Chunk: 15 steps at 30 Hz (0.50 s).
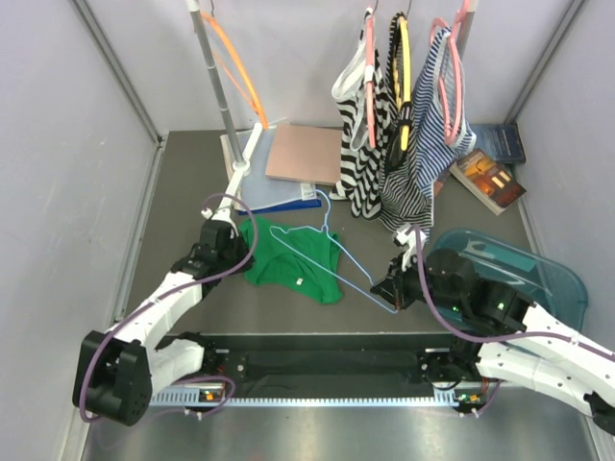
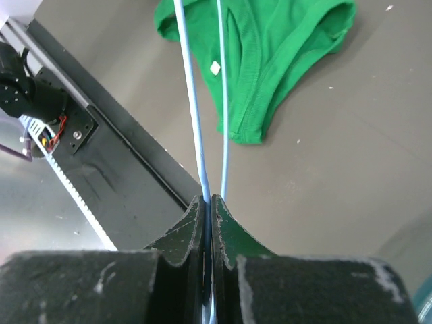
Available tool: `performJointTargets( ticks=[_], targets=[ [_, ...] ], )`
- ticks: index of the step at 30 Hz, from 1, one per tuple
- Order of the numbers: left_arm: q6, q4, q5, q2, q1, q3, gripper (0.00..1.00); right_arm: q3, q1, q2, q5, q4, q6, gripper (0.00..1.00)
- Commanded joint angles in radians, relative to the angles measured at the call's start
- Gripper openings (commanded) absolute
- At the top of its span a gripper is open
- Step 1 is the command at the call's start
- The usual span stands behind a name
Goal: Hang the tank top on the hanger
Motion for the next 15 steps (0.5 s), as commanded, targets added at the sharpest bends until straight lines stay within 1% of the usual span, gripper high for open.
performJointTargets(
  ticks=[1,3,4,7,10,12,15],
  targets=[
    [-0.008,-0.031,-0.085,0.029,0.003,0.014,0.39,0.012,-0.003,0.023,-0.047,0.099,-0.007,0.00],
    [-0.010,-0.025,-0.075,0.037,-0.001,0.014,0.51,0.017,-0.003,0.035,-0.049,0.100,-0.013,0.00],
    [-0.011,-0.022,-0.070,0.035,-0.001,0.010,0.65,0.015,-0.003,0.038,-0.050,0.102,-0.014,0.00],
    [-0.008,0.005,-0.044,0.029,-0.002,-0.010,0.74,0.012,-0.005,0.043,-0.052,0.107,-0.016,0.00],
    [-0.011,0.027,-0.033,0.040,-0.004,-0.027,0.74,0.008,-0.003,0.045,-0.055,0.116,-0.013,0.00],
    [-0.011,0.036,-0.030,0.055,-0.004,-0.030,0.72,0.008,-0.005,0.049,-0.059,0.120,-0.013,0.00],
    [-0.016,0.074,0.028,0.066,-0.004,-0.043,0.67,0.008,-0.003,0.057,-0.065,0.126,-0.013,0.00]
  ],
)
